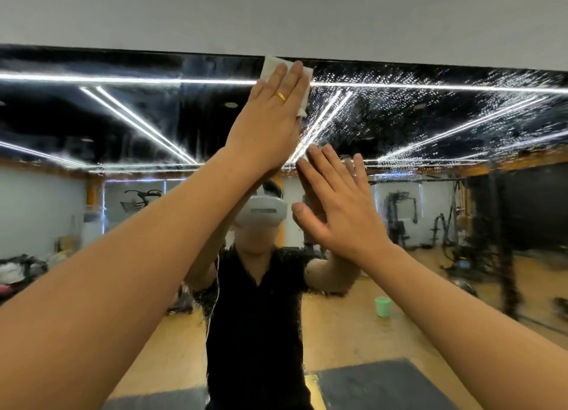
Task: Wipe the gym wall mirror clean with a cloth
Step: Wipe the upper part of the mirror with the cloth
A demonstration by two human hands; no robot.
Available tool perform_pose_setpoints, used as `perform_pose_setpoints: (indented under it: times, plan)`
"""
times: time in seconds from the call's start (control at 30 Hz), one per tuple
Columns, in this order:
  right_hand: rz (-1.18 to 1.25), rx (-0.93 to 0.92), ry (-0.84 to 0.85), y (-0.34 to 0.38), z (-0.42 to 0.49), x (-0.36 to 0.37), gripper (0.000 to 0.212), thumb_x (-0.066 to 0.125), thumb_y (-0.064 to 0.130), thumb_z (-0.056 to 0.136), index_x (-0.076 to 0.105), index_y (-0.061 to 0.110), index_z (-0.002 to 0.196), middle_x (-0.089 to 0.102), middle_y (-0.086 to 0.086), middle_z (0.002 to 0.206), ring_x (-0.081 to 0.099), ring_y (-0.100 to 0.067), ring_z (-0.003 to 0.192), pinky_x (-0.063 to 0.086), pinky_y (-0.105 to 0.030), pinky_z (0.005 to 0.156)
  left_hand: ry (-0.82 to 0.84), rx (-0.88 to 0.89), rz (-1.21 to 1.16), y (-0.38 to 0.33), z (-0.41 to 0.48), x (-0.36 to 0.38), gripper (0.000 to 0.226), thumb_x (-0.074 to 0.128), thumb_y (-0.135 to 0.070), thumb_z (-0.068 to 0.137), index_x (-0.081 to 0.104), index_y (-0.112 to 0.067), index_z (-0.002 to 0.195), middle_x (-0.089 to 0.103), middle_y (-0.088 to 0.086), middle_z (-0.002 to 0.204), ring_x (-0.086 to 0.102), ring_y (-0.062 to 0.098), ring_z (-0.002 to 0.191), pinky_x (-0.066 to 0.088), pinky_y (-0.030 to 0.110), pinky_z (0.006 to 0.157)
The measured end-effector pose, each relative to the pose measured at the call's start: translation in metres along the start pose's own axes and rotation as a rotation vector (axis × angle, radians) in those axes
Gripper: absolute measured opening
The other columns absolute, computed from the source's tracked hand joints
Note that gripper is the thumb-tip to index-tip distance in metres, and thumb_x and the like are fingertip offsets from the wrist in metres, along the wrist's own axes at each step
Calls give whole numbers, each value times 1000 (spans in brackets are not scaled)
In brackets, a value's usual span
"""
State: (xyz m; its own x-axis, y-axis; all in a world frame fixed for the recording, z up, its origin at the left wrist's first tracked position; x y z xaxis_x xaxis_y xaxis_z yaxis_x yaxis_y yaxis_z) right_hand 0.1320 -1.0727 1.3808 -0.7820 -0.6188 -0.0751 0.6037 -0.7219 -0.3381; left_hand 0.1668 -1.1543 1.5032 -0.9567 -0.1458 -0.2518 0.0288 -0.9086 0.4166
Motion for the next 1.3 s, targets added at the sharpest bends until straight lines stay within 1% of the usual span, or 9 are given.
perform_pose_setpoints:
  times: [0.1,0.2,0.37,0.6,0.7,0.87,1.0,1.13,1.3]
  plan:
    - [-37,-48,11,-21,-11,-15,65,40,49,103,41,14,158,26,-4,169,16,-22,158,1,-52,128,-9,-13,-11,1,-3,3,67,37,-27,108,9,-8,165,4,10,173,3,28,160,2,44,129]
    - [-79,-11,19,-72,-29,-34,64,39,46,102,41,13,157,25,-4,169,19,-24,158,5,-53,128,-19,-53,-37,-1,-7,5,67,40,-25,108,9,-10,166,5,9,173,2,27,160,-1,43,128]
    - [-97,3,101,-141,-54,-38,68,35,49,103,27,17,163,15,-4,172,9,-22,160,3,-52,128,-16,-135,-44,-16,-21,9,67,38,-25,109,7,-10,166,2,7,174,-2,24,160,-6,38,125]
    - [-60,4,27,-141,-66,-33,66,38,42,104,26,14,163,14,-7,172,9,-25,160,12,-57,127,8,-183,-32,-23,-8,7,65,35,-25,110,5,-15,166,0,3,174,-4,22,160,-4,40,126]
    - [-52,-10,12,-143,-67,-33,66,39,42,104,27,13,162,15,-8,172,10,-25,160,12,-57,127,29,-174,-27,-18,23,3,64,33,-25,111,2,-19,166,-3,0,174,-7,22,160,-6,39,127]
    - [-43,2,18,-147,-70,-32,65,38,42,105,27,14,163,16,-7,172,10,-25,160,12,-57,127,31,-189,-27,-17,50,1,60,31,-24,112,9,-16,166,4,3,174,-3,25,160,-1,44,130]
    - [-33,11,27,-148,-71,-31,66,39,42,104,26,15,163,15,-7,172,9,-25,160,12,-57,127,8,-198,-59,-26,23,5,59,31,-26,112,10,-17,166,3,1,174,-4,23,160,2,46,130]
    - [-41,17,32,-147,-71,-29,66,38,43,105,26,15,163,15,-6,172,9,-24,160,15,-57,126,19,-131,-69,-39,-31,22,62,26,-34,108,13,-14,166,6,3,173,-9,12,156,2,46,129]
    - [-49,19,27,-147,-72,-30,66,40,43,104,26,15,163,15,-6,172,10,-24,160,16,-57,126,53,-101,-69,-41,-48,28,63,30,-30,107,12,-17,166,7,1,173,-7,11,157,4,44,129]
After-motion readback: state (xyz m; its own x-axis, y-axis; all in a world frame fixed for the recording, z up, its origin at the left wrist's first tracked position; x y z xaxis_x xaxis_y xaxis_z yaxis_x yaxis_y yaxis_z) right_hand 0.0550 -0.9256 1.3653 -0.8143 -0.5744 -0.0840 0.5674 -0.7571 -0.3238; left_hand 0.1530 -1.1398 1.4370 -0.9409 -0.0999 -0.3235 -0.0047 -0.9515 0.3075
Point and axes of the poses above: each hand's wrist, its own z-axis towards the middle knuckle, its own x-axis out of the palm, y = z × x, the point moved 10 cm from there along z, towards the middle knuckle
